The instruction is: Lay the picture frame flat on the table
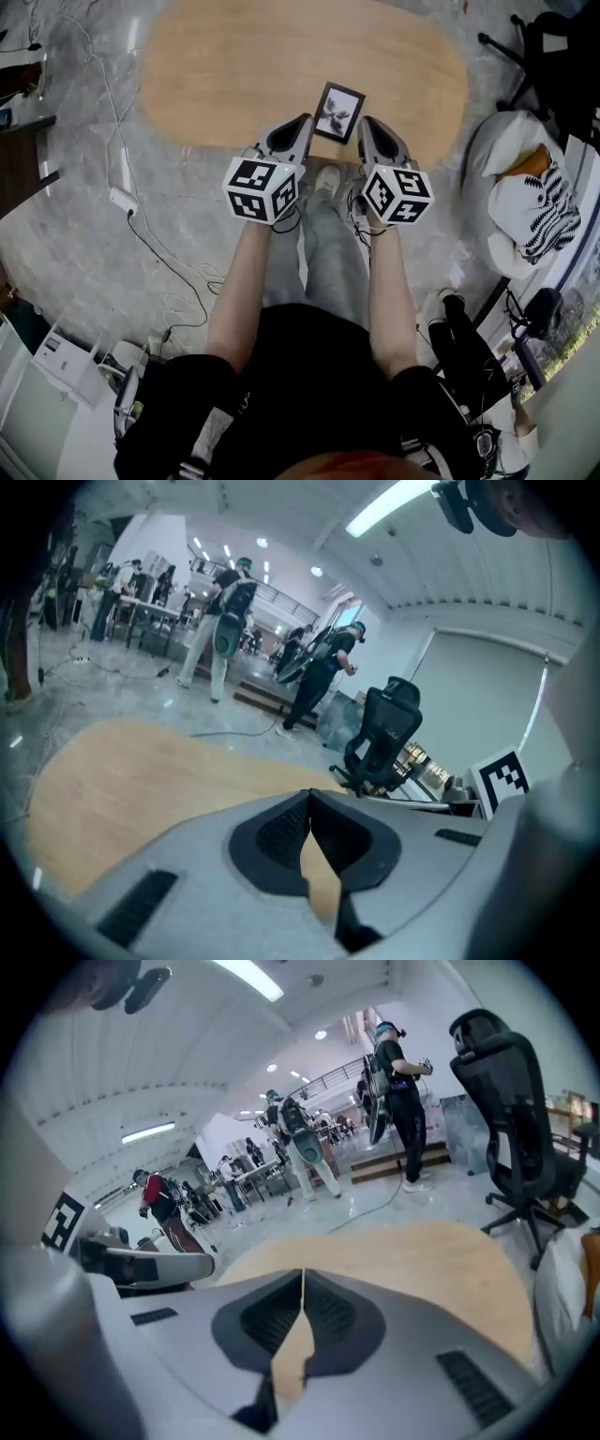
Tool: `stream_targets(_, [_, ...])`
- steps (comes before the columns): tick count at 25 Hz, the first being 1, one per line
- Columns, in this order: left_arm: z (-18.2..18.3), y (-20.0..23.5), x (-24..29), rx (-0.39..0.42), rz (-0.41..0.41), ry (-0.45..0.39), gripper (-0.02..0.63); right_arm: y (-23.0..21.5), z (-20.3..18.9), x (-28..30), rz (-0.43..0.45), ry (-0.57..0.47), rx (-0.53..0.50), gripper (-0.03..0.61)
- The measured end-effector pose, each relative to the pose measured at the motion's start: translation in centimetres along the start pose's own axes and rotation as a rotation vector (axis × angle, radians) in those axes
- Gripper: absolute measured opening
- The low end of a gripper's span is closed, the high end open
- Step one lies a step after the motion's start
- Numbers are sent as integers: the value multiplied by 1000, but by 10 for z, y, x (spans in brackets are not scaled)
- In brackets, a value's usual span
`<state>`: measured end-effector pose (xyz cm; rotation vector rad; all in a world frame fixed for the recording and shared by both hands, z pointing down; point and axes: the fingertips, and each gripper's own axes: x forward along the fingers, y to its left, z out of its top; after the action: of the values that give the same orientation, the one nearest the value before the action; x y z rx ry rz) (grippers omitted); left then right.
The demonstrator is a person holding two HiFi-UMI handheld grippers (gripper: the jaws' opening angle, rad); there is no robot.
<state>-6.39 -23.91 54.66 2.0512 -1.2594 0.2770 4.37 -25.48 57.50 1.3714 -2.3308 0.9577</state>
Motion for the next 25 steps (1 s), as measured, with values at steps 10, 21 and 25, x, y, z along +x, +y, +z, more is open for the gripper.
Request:
stream_targets(10, [174,-118,-77,152,103,-294,9,60,210,-129,35,-337,-140,14])
stream_targets(21, [235,-182,-98,288,98,-416,9,83,273,-189,47,-464,-283,11])
stream_targets(25, [228,-188,-96,300,119,-414,9,78,270,-193,65,-462,-295,11])
